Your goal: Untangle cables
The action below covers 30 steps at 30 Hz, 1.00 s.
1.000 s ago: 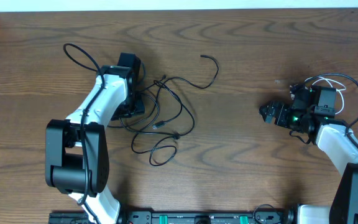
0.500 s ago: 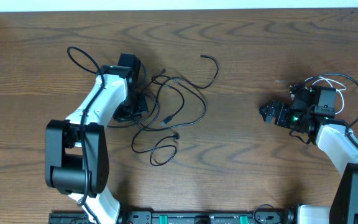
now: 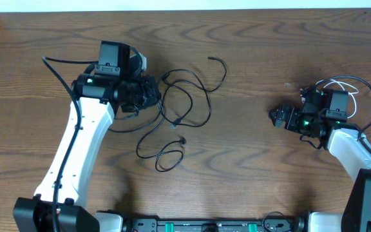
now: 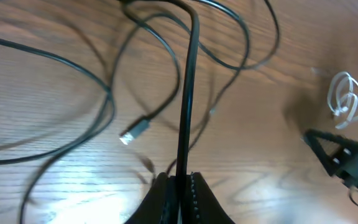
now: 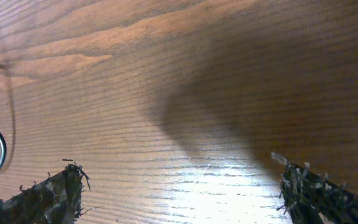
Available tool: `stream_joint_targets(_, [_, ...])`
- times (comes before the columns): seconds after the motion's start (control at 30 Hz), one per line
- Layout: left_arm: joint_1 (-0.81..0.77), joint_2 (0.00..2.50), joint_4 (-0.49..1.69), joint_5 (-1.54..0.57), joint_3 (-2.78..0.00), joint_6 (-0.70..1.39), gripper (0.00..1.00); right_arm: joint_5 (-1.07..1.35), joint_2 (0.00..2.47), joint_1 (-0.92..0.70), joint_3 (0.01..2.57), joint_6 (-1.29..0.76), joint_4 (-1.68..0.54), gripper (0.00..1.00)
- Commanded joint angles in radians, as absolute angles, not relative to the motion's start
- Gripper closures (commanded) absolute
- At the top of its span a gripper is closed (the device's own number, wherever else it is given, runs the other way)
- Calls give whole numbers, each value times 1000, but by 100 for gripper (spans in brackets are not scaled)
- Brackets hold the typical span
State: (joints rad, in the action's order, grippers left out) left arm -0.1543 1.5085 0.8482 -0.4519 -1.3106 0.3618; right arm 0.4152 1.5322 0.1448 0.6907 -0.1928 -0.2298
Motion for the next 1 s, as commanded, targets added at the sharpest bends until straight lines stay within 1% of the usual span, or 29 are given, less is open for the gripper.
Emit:
stream_joint_targets(0.0, [-200,1516,846,-509,-1307,360,92,421,1536,139,691,-178,-228,1])
stream_joint_targets(0.63, [-487,1556,768,-506,-1274,360,92,421,1536,139,691,-178,-228,1])
stream_joint_targets(0.97, [-581,1639,739,-505,-1274,364,92,421,1536,139,691,-178,-228,1])
